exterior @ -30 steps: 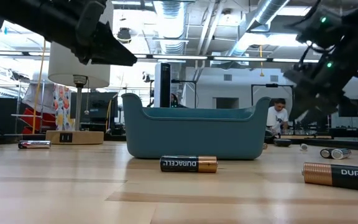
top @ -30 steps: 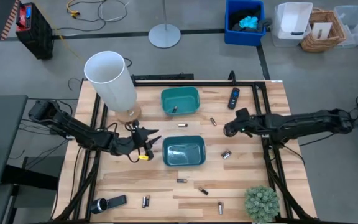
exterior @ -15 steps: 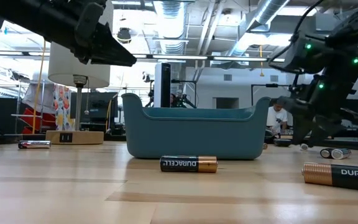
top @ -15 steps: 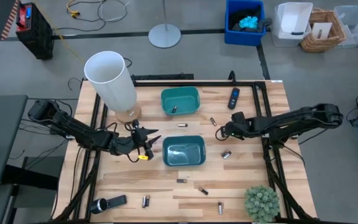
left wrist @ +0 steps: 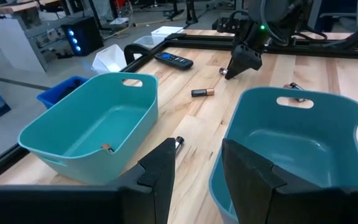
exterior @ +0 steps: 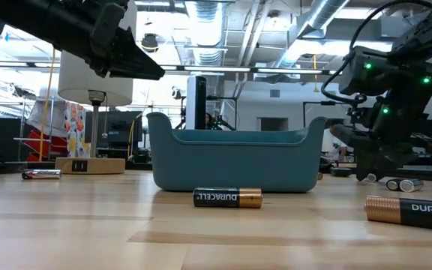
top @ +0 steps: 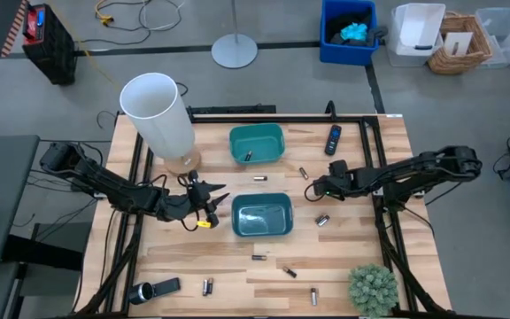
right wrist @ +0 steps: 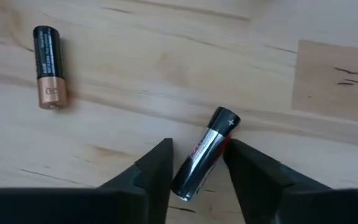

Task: Sort batteries
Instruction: Put the silver battery into the blue bin

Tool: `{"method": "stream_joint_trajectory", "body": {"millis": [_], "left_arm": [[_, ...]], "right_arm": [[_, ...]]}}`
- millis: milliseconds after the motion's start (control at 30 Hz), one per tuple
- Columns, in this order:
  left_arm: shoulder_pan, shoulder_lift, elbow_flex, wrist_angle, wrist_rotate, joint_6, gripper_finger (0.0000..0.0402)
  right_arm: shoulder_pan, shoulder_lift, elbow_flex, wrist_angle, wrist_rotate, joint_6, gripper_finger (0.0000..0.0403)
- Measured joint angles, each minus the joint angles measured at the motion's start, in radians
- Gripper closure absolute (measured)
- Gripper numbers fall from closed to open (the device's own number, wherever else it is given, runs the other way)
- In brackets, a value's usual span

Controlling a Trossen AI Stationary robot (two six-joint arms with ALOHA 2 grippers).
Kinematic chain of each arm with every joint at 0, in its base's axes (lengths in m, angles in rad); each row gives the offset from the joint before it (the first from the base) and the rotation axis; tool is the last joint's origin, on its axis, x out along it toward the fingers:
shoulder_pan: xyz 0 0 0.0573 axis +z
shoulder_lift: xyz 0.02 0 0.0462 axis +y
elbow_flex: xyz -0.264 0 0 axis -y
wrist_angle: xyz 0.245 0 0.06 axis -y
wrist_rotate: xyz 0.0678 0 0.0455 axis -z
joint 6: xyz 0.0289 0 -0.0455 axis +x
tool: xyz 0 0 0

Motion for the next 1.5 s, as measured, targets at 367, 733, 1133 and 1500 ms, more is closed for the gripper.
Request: {"method": "stream_joint_trajectory", "body": {"millis": [367, 733, 1133, 1500], "left_arm": [[0.0, 0.0, 0.0, 0.0, 0.003, 0.0, 0.0274], [0.0, 0.0, 0.0, 0.0, 0.003, -0.006, 0.0274], [0.0, 0.0, 0.0, -0.001, 0.003, -0.011, 0.0274], [0.0, 0.0, 0.0, -0.001, 0.001, -0.012, 0.0274]], "right_arm": [[0.02, 0.0, -0.002, -0.008, 0.0, 0.001, 0.0326], [0.047, 0.003, 0.003, -0.012, 0.011, -0.014, 0.0331], [0.049, 0.006, 0.07, -0.016, -0.015, -0.111, 0.0332], [0.088, 0.004, 0.164, -0.024, 0.015, -0.224, 0.0332]]}}
